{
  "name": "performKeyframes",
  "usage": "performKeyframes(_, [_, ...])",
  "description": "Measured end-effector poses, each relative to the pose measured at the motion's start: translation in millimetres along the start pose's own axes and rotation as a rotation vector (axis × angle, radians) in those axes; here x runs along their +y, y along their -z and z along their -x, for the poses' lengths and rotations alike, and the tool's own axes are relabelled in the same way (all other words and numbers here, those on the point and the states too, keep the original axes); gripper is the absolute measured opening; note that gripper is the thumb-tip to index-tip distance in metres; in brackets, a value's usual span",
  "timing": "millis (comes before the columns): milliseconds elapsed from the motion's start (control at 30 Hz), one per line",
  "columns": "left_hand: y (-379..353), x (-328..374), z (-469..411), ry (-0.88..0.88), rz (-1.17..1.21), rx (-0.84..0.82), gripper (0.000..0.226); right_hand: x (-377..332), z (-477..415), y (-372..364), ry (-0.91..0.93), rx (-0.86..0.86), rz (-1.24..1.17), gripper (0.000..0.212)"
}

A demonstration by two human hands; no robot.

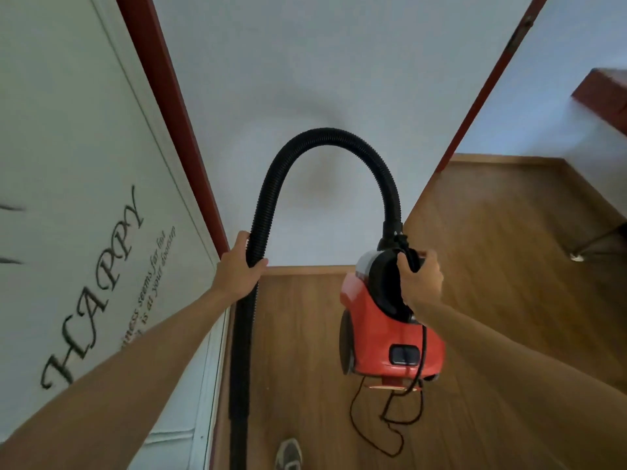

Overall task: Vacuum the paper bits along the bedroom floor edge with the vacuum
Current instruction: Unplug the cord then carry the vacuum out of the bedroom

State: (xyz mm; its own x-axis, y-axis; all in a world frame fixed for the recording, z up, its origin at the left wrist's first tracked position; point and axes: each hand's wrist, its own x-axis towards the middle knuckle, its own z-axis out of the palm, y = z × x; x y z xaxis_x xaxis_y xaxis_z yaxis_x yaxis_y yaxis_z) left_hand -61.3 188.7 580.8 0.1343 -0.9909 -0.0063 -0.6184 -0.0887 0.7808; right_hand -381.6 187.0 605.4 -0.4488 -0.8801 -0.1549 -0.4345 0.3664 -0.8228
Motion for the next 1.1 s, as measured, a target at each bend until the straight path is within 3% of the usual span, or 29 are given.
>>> performKeyframes(200, [-69, -70, -34, 0.066, 0.019, -0.003, 0.036, 64, -46, -68, -0.05, -0.045, 0.035, 0.021])
performKeyframes(367, [-134, -130, -54, 0.188, 0.038, -0.043, 0.054, 119, -85, -123, -0.089, -0.104, 0.083, 0.023])
performKeyframes(667, [-235, -252, -98, 0.311, -0.01, -0.046, 0.035, 225, -161, -227, -0.121, -0.251, 0.128, 0.011])
performKeyframes(800, [-273, -295, -118, 0.326, 0.016, -0.028, 0.049, 266, -189, -270, -0.13, -0.298, 0.153, 0.011])
performKeyframes(1100, [-345, -382, -150, 0.435, 0.063, -0.034, 0.049, 336, -238, -354, -0.139, -0.324, 0.15, 0.006])
